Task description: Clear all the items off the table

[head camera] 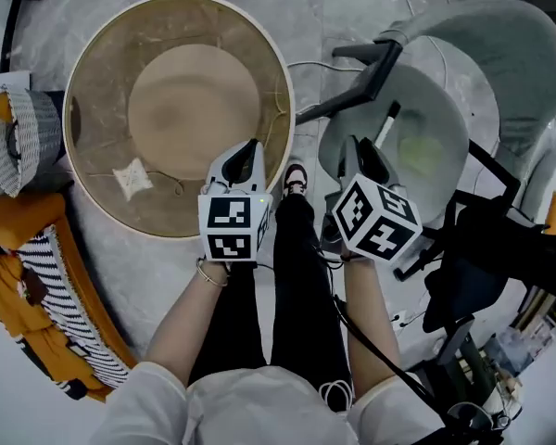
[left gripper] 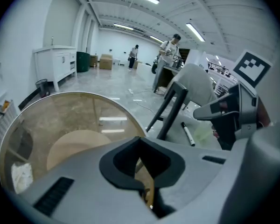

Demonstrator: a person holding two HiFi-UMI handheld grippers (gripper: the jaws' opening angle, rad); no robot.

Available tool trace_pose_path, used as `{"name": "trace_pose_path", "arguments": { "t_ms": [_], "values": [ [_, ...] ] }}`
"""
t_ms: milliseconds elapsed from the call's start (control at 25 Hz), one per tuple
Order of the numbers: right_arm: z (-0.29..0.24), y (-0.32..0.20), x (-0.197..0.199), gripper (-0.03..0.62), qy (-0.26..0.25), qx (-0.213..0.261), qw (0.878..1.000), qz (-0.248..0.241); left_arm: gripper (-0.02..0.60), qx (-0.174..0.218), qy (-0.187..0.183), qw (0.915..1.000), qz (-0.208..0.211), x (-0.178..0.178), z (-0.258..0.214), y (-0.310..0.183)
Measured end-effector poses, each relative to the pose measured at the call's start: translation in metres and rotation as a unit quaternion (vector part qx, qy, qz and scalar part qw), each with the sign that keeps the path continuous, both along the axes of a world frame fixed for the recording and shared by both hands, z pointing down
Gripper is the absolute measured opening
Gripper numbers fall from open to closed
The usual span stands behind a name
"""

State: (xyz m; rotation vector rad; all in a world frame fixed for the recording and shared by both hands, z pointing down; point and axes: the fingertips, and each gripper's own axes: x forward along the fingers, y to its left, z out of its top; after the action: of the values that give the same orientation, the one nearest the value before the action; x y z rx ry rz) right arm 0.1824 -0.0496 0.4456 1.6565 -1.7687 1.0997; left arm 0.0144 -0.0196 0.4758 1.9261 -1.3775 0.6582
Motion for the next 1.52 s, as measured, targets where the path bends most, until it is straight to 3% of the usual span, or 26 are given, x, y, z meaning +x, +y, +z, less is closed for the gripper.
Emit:
{"name": "trace_pose_path", "arguments": {
  "t_ms": [200, 400, 680, 1080, 1200, 1400, 1520],
  "values": [
    [-0.003, 0.007, -0.094, 0.076, -0.005, -0.005, 0.996, -0.091, 0.008, -0.005, -0.007, 0.9967, -0.080, -0.085, -0.001, 0.023],
    [0.001, 0.020, -0.189, 0.035, -0.007, -0.016, 0.978, -0.208, 0.008, -0.016, -0.002, 0.9869, -0.160, -0.151, 0.003, 0.051],
    [0.012, 0.054, -0.291, 0.026, 0.001, -0.033, 0.945, -0.327, 0.008, -0.014, 0.013, 0.9663, -0.257, -0.222, 0.007, 0.092],
    [0.027, 0.104, -0.403, 0.028, -0.002, -0.043, 0.888, -0.457, 0.008, -0.024, 0.014, 0.9263, -0.376, -0.313, 0.021, 0.169],
    [0.033, 0.120, -0.430, 0.028, 0.006, -0.044, 0.865, -0.500, 0.008, -0.028, 0.013, 0.9148, -0.403, -0.335, 0.026, 0.191],
    [0.046, 0.146, -0.459, 0.033, 0.028, -0.049, 0.809, -0.585, 0.008, -0.029, 0.014, 0.8957, -0.443, -0.360, 0.031, 0.217],
    [0.058, 0.152, -0.470, 0.129, 0.044, -0.053, 0.771, -0.633, 0.008, -0.031, 0.019, 0.8885, -0.457, -0.367, 0.035, 0.223]
  ]
}}
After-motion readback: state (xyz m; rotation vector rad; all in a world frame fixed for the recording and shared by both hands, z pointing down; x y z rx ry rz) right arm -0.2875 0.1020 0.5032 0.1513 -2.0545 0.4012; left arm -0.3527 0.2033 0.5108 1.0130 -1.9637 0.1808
